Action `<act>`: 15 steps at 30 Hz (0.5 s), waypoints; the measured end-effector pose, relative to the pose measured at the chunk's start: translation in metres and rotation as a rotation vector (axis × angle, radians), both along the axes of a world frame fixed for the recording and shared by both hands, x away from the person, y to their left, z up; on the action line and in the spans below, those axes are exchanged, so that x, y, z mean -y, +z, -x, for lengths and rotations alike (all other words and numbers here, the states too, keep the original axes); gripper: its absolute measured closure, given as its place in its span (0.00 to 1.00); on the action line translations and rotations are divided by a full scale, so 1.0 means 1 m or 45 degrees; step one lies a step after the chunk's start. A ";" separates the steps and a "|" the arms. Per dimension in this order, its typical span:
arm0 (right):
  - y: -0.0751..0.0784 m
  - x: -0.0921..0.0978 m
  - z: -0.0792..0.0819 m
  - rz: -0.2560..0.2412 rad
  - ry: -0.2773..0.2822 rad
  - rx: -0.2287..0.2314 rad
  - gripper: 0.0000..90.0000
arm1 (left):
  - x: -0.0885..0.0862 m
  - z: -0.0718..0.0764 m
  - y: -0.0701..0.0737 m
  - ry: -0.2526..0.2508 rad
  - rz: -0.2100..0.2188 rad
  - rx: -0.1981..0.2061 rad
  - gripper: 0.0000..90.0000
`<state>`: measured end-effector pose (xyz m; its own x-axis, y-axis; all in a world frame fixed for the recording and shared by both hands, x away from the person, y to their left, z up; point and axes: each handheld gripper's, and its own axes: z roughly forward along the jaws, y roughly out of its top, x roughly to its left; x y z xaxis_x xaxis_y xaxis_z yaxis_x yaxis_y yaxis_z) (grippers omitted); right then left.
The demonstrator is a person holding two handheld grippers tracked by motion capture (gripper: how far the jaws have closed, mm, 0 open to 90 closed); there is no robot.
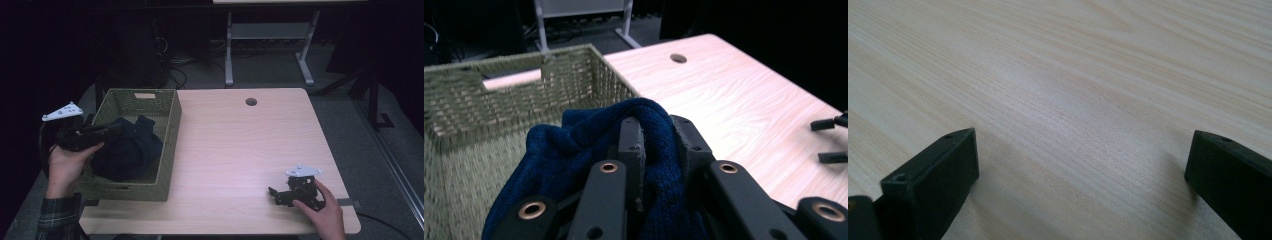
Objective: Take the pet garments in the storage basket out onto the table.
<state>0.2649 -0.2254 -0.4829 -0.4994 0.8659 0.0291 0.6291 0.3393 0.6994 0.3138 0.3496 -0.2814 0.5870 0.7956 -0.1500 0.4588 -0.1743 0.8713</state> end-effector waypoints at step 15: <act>0.000 0.000 0.000 -0.003 -0.002 -0.001 0.01 | 0.012 -0.004 0.038 -0.047 0.076 0.119 0.85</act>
<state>0.2650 -0.2254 -0.4829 -0.4979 0.8667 0.0315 0.6304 0.3368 0.6994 0.3177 0.3378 -0.2438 0.6294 0.7643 -0.1401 0.3695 -0.1358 0.9192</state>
